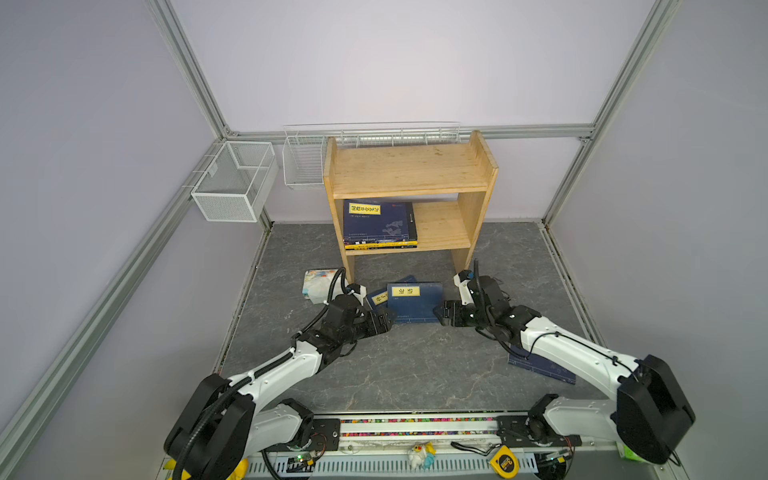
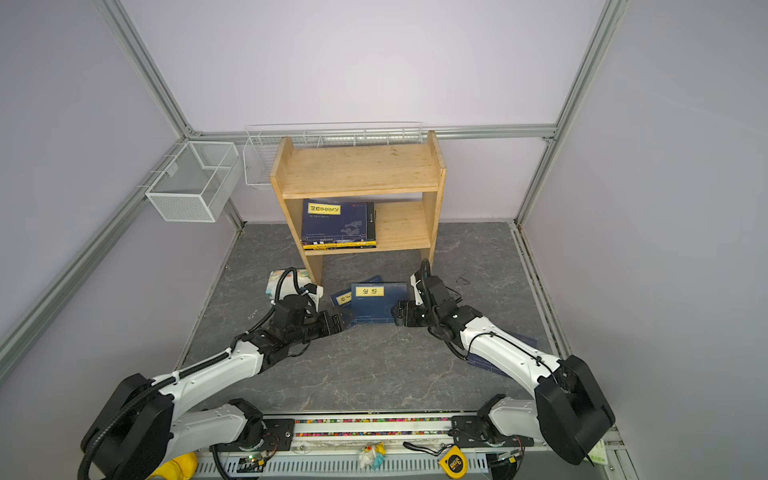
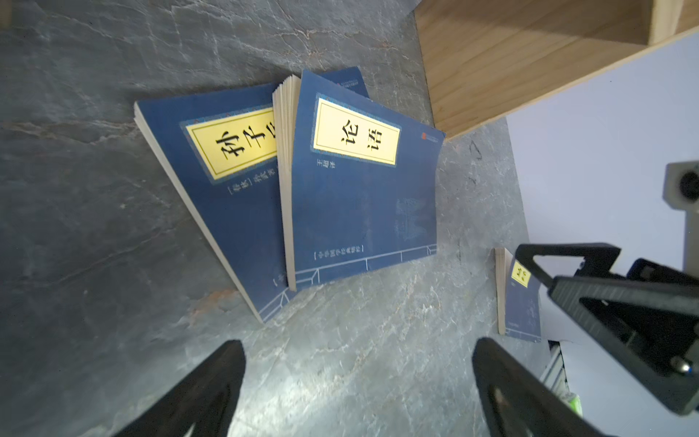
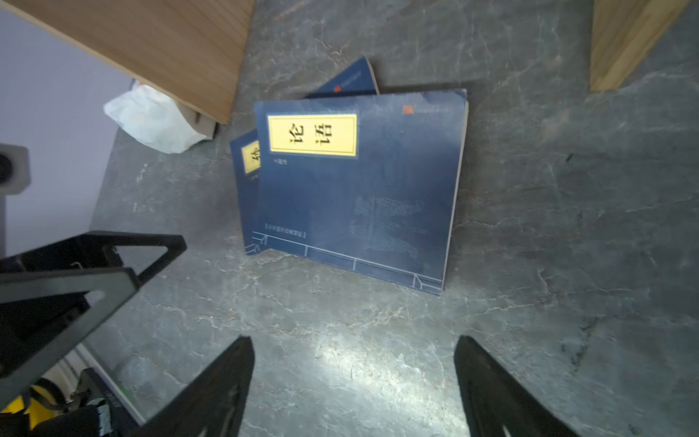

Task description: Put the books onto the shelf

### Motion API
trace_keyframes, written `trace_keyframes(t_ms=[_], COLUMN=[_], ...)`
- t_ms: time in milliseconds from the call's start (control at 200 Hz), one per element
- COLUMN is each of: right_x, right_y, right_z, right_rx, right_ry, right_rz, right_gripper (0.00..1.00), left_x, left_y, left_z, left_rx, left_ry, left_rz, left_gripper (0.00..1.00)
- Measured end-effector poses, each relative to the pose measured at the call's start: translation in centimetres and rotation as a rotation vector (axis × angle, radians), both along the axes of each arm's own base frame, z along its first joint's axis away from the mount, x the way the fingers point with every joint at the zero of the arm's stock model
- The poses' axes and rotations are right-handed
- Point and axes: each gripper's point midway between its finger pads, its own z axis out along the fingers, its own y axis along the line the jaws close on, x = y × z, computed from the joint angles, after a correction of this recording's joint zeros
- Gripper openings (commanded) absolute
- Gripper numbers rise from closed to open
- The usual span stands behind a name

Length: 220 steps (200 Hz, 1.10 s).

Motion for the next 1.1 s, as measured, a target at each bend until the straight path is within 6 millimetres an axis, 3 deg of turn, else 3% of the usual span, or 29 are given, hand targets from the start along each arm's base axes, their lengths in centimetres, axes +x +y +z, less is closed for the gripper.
trace_keyframes(t_ms=[235, 490, 645, 785, 1100], right_x=[1.9, 3.0, 4.7, 5.3, 3.2], right_y=[0.2, -0.7, 0.8, 1.6, 1.0], right_z=[-4.2, -7.3, -7.2, -7.3, -6.7], right_rx=[-0.016, 0.015, 0.148, 0.266, 0.351], right_ry=[0.051, 0.105, 0.098, 0.107, 0.195], right_rz=[-0.021, -0.061, -0.055, -0.069, -0.130], right_gripper=[0.89, 0.83, 0.66, 0.61, 0.45], left_x=[3.9, 5.1, 5.7, 6.4, 6.6], left_y=[-2.0, -2.9, -3.7, -3.9, -4.7], left_z=[-0.5, -4.2, -4.3, -4.3, -4.1], left_rx=[0.016, 0.027, -0.019, -0.042, -0.092], left_ry=[-0.034, 0.015, 0.005, -0.011, -0.018], left_rz=[0.038, 0.081, 0.104, 0.134, 0.170], left_gripper=[0.88, 0.86, 0.86, 0.85, 0.83])
